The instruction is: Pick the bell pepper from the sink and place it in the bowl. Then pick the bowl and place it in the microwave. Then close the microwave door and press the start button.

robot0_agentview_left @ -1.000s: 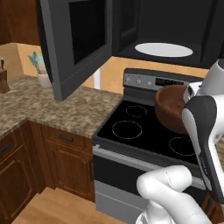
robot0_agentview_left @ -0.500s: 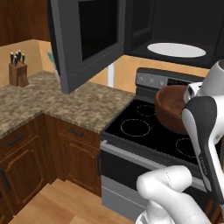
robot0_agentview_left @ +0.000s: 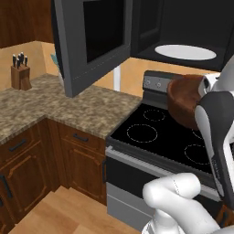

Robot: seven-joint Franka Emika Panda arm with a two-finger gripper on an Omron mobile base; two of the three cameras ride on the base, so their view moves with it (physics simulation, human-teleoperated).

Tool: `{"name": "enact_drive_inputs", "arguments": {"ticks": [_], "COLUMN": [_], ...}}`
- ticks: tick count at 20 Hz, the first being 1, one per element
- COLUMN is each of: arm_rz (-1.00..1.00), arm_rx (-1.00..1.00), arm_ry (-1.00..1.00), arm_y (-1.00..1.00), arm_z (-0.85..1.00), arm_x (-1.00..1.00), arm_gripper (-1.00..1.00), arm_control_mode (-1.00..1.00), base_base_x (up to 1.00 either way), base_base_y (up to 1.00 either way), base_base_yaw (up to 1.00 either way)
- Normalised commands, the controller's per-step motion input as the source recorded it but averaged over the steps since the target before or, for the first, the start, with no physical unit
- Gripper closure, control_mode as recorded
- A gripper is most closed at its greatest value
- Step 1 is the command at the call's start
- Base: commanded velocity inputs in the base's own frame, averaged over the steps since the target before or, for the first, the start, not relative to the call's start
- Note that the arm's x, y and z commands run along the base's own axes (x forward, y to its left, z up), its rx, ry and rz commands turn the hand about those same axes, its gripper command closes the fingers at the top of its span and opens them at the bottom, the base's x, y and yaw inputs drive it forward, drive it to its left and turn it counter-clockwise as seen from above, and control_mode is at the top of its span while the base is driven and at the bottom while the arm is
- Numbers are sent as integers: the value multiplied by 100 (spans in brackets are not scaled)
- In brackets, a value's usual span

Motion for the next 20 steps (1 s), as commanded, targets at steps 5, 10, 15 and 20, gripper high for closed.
{"name": "enact_drive_inputs", "arguments": {"ticks": [5, 10, 15, 20], "arm_rz": [-9, 0, 0, -4], "arm_rx": [-4, -1, 0, 0], "arm_ry": [-12, -22, -26, -14], "arm_y": [0, -9, -2, 0], "arm_z": [56, 38, 32, 15], "arm_x": [8, 42, 50, 57], "arm_gripper": [100, 100, 100, 100], "arm_control_mode": [-100, -100, -100, -100], "base_base_x": [0, 0, 0, 0], "base_base_y": [0, 0, 0, 0], "base_base_yaw": [0, 0, 0, 0]}}
